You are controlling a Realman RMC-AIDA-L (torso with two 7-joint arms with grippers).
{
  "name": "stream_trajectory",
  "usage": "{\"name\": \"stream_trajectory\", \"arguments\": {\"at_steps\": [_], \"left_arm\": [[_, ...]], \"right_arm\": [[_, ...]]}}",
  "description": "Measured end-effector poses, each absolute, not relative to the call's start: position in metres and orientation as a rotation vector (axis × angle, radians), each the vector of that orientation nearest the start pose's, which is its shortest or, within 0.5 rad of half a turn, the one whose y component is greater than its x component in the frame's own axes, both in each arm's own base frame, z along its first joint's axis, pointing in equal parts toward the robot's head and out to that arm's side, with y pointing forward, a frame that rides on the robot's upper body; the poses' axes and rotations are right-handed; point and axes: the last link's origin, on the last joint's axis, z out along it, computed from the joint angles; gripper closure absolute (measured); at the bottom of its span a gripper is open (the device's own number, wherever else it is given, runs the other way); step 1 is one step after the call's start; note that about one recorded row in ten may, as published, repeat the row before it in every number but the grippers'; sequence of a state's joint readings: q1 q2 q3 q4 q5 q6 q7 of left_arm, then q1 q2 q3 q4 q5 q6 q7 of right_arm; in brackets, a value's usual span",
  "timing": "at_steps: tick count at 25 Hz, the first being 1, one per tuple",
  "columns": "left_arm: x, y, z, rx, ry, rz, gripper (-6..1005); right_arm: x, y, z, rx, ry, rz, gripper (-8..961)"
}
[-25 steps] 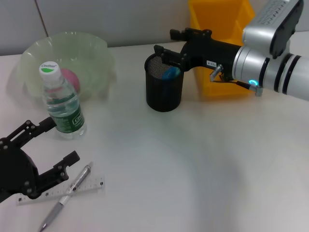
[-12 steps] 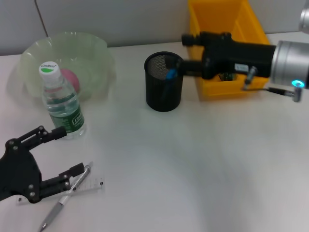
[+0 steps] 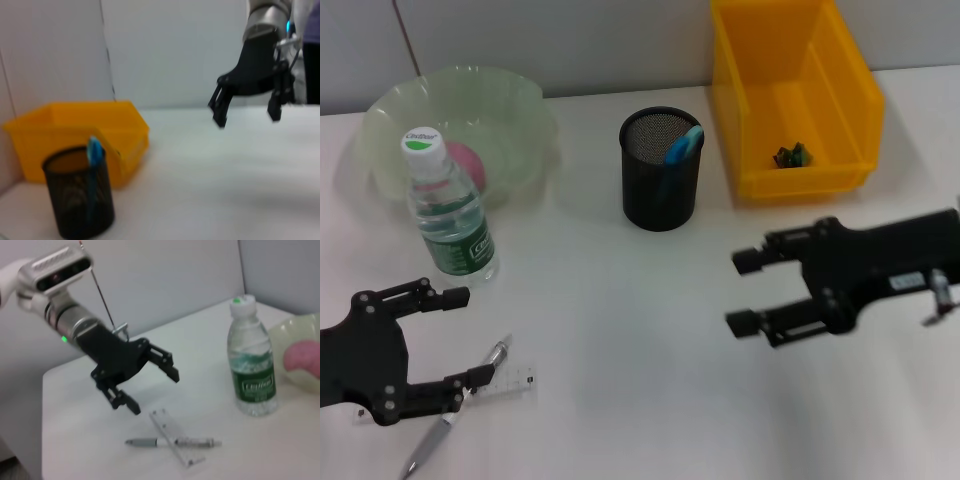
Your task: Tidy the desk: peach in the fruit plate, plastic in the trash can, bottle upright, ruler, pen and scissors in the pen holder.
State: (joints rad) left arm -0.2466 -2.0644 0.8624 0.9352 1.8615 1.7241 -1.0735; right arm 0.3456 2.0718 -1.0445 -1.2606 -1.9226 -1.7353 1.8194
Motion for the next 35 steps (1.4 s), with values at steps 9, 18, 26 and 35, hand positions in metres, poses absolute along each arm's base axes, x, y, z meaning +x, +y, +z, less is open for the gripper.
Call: {"name": "stream_trajectory", "arguments": {"at_steps": [9, 18, 26, 35], "left_arm": [[-0.283, 0.281, 0.024, -2.878, -0.123, -0.418, 201], [-0.264, 0.306, -0.001, -3.007, -0.041, -0.090, 200], [-0.256, 0.312, -0.007, -3.037, 0.056, 0.003, 200], [-0.256, 0.313, -0.015, -3.063, 0.102, 0.082, 201]], "right_arm": [[0.255, 0.279, 0.035, -2.947, 0.745, 0.404, 172], [0.260, 0.280, 0.028, -2.961, 0.777, 0.396, 172], [0.260, 0.280, 0.024, -2.952, 0.807, 0.420, 172], [0.264, 0.278, 0.021, -2.949, 0.850, 0.430, 172]]}}
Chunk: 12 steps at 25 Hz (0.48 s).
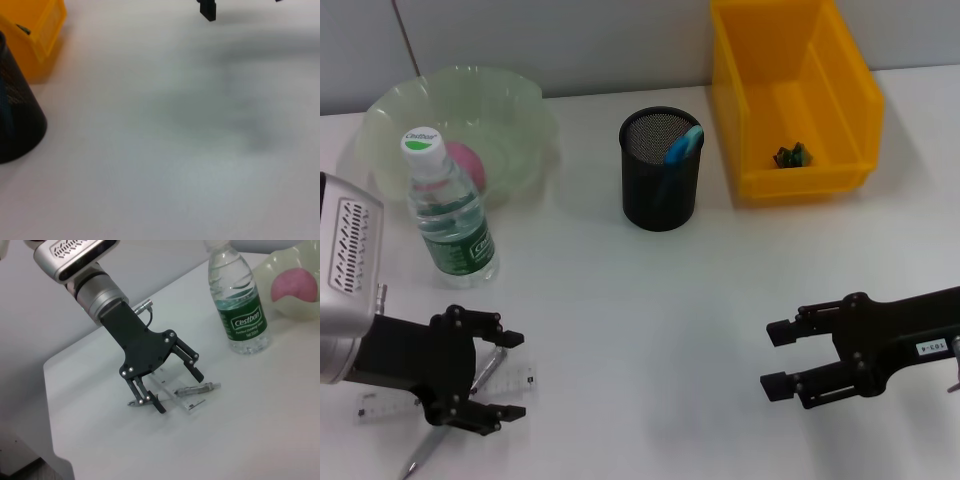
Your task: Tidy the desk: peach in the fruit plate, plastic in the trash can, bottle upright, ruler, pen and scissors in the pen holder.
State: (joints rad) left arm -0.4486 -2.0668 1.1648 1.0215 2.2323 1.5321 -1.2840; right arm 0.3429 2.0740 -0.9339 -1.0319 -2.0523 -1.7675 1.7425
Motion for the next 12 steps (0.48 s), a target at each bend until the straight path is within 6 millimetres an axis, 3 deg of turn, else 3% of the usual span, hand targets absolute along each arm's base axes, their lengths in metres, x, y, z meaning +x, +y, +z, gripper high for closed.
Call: {"name": "stream_trajectory", "arguments": {"at_steps": [12], "left_arm": [[-0.2543, 0.3203, -0.0213, -3.070, 0.134, 0.117, 200]], "right_arm": [[0.2676, 0.2766, 0.0160, -2.952, 0.879, 0.410, 172]]}}
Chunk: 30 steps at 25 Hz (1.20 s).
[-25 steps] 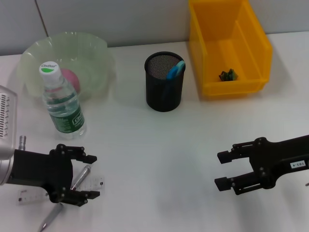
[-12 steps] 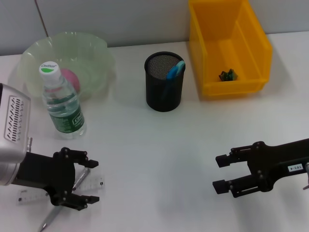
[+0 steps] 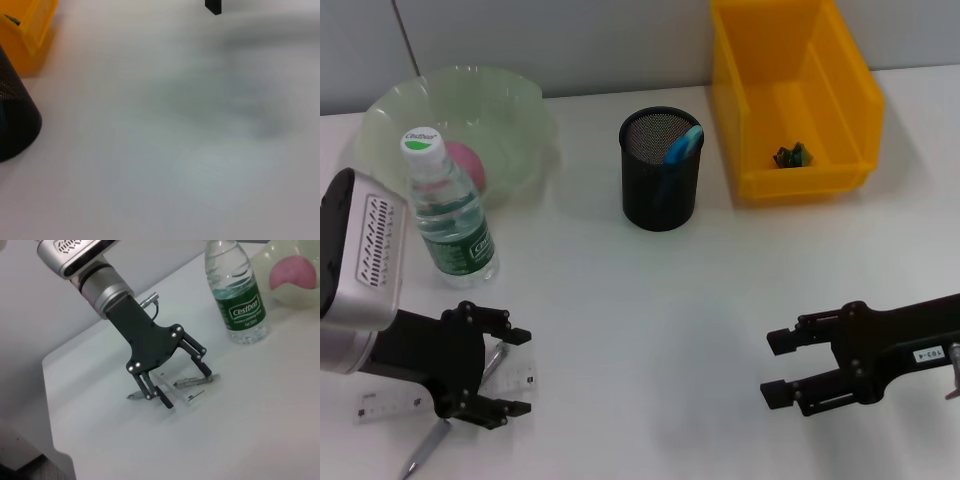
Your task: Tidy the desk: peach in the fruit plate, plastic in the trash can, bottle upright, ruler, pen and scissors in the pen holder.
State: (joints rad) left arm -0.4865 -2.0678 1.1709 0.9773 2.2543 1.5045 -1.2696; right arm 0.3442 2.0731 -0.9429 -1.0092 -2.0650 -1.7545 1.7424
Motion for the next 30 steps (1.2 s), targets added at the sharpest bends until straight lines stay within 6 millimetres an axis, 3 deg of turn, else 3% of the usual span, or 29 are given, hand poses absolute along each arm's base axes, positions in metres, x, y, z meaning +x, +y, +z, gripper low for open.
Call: {"name": "stream_trajectory", "arguments": {"at_steps": [30], "left_arm": [[-0.257, 0.331, -0.035, -3.100, 0.111, 0.214, 281]], "right_arm": [[0.265, 0.289, 0.009, -2.973, 0.880, 0.352, 171]]}}
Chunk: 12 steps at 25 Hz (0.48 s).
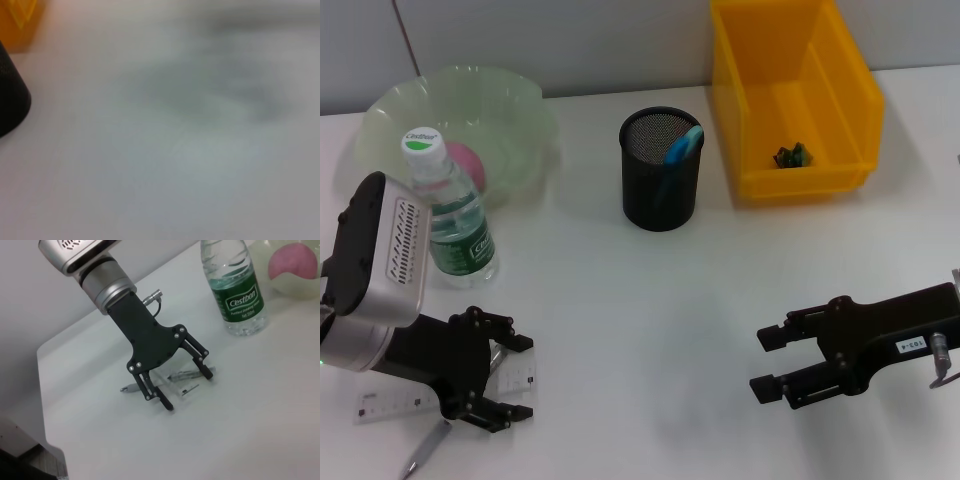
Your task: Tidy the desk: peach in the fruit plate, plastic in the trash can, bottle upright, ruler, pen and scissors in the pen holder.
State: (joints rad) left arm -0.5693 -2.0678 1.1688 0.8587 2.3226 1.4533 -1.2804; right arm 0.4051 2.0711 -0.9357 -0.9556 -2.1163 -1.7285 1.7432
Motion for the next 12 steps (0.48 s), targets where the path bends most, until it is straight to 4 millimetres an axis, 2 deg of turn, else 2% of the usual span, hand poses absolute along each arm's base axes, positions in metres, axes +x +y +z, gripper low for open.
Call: {"name": "stream_trajectory", "arguments": {"at_steps": [12], "left_arm": [[-0.2554, 0.3313, -0.0352, -3.108, 0.121, 0.223, 321]], "right_arm": [[0.2654, 0.2890, 0.0096, -2.970, 0.880, 0.347, 171]]}}
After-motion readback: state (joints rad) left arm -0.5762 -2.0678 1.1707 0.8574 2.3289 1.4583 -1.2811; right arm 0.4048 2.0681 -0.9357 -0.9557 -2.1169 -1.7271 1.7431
